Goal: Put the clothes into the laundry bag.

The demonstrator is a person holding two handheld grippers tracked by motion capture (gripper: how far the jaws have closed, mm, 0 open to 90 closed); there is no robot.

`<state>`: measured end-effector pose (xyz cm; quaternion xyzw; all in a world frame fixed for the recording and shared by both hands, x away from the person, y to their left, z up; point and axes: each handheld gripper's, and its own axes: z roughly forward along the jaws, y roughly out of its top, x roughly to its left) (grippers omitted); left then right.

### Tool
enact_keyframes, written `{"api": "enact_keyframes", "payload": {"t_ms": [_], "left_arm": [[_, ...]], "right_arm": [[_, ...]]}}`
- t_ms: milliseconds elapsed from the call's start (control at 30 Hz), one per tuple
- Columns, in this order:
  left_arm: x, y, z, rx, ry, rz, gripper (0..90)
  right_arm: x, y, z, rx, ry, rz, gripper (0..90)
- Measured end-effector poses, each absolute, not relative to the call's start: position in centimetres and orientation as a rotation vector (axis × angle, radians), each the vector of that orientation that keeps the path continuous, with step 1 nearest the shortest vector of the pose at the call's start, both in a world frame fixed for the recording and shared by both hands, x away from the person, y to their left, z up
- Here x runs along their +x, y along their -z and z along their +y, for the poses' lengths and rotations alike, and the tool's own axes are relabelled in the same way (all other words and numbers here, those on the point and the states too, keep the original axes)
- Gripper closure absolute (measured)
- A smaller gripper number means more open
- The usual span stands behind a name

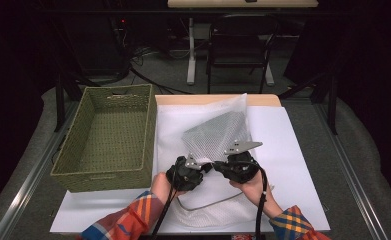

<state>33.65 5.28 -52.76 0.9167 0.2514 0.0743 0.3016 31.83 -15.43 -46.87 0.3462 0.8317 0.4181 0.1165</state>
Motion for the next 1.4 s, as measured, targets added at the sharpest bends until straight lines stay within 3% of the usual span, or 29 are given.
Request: {"api": "enact_keyframes", "payload": {"t_ms": [100, 300, 667, 833, 1400], "left_arm": [[33.4, 52.3, 5.6, 2.433, -0.207, 0.670, 57.2], [31.9, 51.0, 7.3, 2.395, -0.259, 0.693, 38.8], [31.1, 49.2, 6.5, 2.299, -0.486, 0.672, 30.0], [31.6, 49.4, 5.6, 2.296, -0.480, 0.663, 37.1], [33.3, 50.7, 5.9, 2.256, -0.479, 0.666, 84.8]], "right_arm": [[31.8, 46.8, -15.5, 1.011, -1.225, 2.435, 88.4], [31.8, 46.7, -15.7, 1.008, -1.226, 2.428, 88.5], [31.7, 46.6, -15.6, 1.011, -1.228, 2.427, 88.4], [31.7, 46.6, -15.6, 1.012, -1.232, 2.428, 88.4], [31.5, 46.8, -15.3, 1.000, -1.227, 2.449, 88.4]]}}
